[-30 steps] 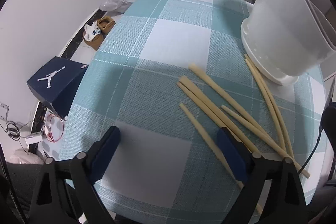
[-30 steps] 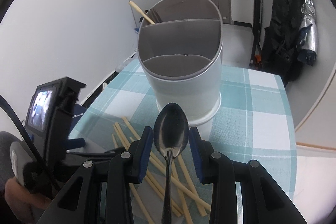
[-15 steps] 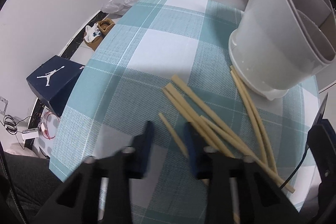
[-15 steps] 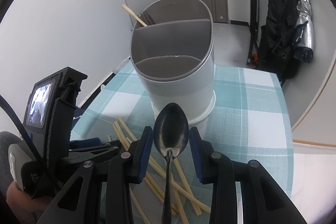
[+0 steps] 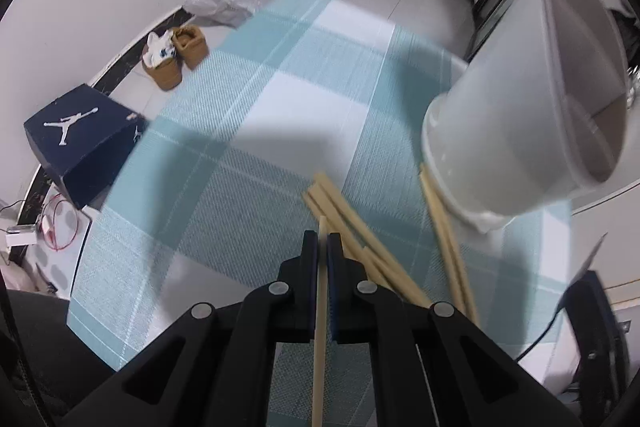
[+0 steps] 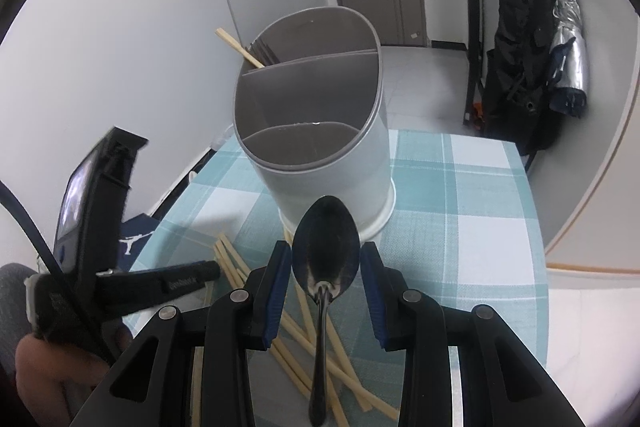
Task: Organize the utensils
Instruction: 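Lift and carry the spoon and chopstick with both grippers over the white holder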
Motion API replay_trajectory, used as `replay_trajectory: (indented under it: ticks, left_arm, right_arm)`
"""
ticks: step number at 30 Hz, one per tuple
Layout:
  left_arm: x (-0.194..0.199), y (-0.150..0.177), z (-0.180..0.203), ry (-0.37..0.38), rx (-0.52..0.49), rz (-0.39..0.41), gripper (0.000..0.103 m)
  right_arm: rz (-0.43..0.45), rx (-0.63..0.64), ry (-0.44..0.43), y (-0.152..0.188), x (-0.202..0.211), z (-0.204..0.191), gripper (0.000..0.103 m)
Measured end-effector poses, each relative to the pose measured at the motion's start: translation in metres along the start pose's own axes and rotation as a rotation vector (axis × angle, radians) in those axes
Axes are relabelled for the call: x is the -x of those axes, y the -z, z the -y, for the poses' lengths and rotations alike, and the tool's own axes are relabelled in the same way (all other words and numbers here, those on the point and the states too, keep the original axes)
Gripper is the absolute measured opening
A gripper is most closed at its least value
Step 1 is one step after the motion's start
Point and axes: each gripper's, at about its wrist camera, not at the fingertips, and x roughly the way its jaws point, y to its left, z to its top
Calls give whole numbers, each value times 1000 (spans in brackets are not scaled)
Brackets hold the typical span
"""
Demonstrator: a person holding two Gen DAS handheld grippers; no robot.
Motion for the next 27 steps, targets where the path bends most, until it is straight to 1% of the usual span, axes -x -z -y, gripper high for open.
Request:
replay_trajectory:
  ticks: [4,7,10,13,19,23,27]
  left_arm:
    - [18,-3,-1,55,8,71,1]
    - [34,-2,-1,97,7,138,1]
    - [52,0,5,120,-23,210,1]
    - [69,3,7,134,-62,269,1]
    - [92,9,7,176,-118,340,1]
    - [104,15,12,187,-165,373,1]
    - [114,19,18,195,-201,389,1]
  right_arm:
    - [16,7,-14,0,5,-3,34]
    - [33,-13,-50,0,11,-4,34]
    - [65,-23,-81,2,18,-4,34]
    - [100,-12,-74,4,24,-5,34]
    - [159,-29,-76,9,35,-4,34]
    - [194,-3,-58,12,47,-10,34]
    - [216,15,-40,14,58,-16,34]
